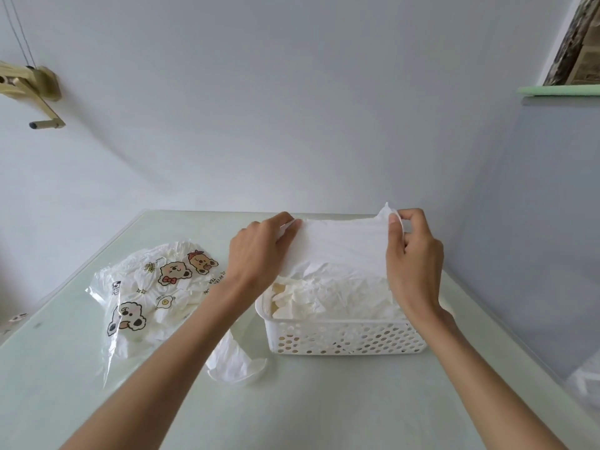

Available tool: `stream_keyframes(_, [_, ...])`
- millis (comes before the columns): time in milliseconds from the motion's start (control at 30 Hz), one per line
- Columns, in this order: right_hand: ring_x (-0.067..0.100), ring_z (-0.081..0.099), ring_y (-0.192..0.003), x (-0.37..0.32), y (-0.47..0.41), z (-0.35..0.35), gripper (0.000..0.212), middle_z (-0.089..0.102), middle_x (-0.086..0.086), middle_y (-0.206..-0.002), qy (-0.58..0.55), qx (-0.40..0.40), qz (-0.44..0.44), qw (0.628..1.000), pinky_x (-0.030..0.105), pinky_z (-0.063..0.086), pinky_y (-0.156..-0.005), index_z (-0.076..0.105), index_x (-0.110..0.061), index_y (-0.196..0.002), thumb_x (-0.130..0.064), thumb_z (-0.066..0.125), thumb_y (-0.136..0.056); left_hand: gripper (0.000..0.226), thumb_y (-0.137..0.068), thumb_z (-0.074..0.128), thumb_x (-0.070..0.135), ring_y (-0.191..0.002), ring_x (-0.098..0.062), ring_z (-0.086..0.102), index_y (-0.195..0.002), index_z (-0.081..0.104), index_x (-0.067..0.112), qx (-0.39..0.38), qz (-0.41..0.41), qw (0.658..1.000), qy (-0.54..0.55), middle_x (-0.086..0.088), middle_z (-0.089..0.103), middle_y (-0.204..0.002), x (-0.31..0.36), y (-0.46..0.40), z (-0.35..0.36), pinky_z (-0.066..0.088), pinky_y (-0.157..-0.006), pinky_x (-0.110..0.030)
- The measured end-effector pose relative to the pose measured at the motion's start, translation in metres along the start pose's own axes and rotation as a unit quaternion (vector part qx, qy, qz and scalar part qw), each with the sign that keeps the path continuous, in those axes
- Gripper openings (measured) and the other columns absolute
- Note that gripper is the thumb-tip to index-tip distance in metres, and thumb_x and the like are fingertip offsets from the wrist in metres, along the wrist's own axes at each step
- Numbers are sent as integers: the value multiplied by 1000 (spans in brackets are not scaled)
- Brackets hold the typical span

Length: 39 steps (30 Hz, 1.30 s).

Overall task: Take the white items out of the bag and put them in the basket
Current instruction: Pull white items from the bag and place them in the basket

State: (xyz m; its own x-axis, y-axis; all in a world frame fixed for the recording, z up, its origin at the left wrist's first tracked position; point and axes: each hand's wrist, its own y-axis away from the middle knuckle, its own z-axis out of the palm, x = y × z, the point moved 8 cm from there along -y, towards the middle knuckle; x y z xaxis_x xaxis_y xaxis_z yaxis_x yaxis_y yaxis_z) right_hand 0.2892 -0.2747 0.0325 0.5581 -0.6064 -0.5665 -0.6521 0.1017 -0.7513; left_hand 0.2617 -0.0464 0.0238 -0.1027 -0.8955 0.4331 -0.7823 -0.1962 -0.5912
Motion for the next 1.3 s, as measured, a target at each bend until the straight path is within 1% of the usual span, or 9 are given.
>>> stream_keyframes(200, [19,64,-56,65,12,47,20,61,4,-89,194,-326,120,918,32,46,-62,51,-13,-106,-25,35,-103,35,-103,33,30,-99,-35,59,-103,62,10,-253,20,953,-167,-13,65,-105,-7,-1,88,37,-73,-31])
stream_keyframes(400, [28,59,-89,75,13,63,19,61,10,-110,388,-393,15,834,31,35,-66,45,-7,-117,-7,38,-99,30,-99,42,32,-113,-22,57,-117,62,20,-403,2,901,-162,-2,65,-119,-15,3,126,37,-92,-28])
stream_keyframes(600, [25,62,-101,79,17,66,39,62,8,-109,506,-416,-54,754,28,36,-65,43,-3,-121,7,51,-85,18,-94,56,34,-110,-13,57,-110,63,29,-364,36,926,-86,9,66,-113,-5,-4,121,33,-77,-24])
stream_keyframes(800, [18,62,-101,78,23,80,55,63,2,-112,551,-416,-141,710,22,31,-56,33,-3,-138,0,55,-87,25,-91,64,33,-112,-15,57,-115,60,29,-307,108,924,-201,11,63,-118,6,-3,118,36,-71,-24])
stream_keyframes(933, [17,63,-96,74,19,82,46,63,-1,-107,526,-407,-172,727,24,19,-47,39,-9,-132,-6,56,-89,22,-86,70,27,-107,-11,51,-106,62,27,-286,172,926,-176,12,60,-111,19,-2,113,28,-53,-16])
stream_keyframes(1033, [23,60,-91,67,3,68,31,61,0,-100,425,-397,-120,805,28,34,-62,45,-16,-119,-16,58,-91,18,-85,71,22,-99,-10,53,-99,64,30,-298,138,941,-82,14,59,-102,17,-5,96,47,-73,-27])
stream_keyframes(1133, [14,57,-74,48,-9,55,16,58,-9,-77,184,-415,-63,889,29,42,-65,57,-25,-91,-25,70,-84,17,-85,71,21,-90,-5,57,-97,66,32,-333,130,933,-41,19,59,-96,17,-4,78,48,-80,-28])
stream_keyframes(1200, [5,59,-70,32,6,66,12,64,-9,-75,71,-494,-71,864,18,46,-66,67,-27,-85,-20,76,-79,15,-85,71,21,-85,1,59,-93,69,34,-374,145,916,-34,20,63,-92,22,3,77,48,-80,-26])
stream_keyframes(1300, [2,62,-81,28,38,92,15,70,-10,-88,61,-598,-94,794,11,47,-71,74,-25,-94,-20,75,-80,15,-85,72,29,-86,3,55,-98,71,35,-423,164,887,-81,24,60,-87,25,15,90,45,-81,-26])
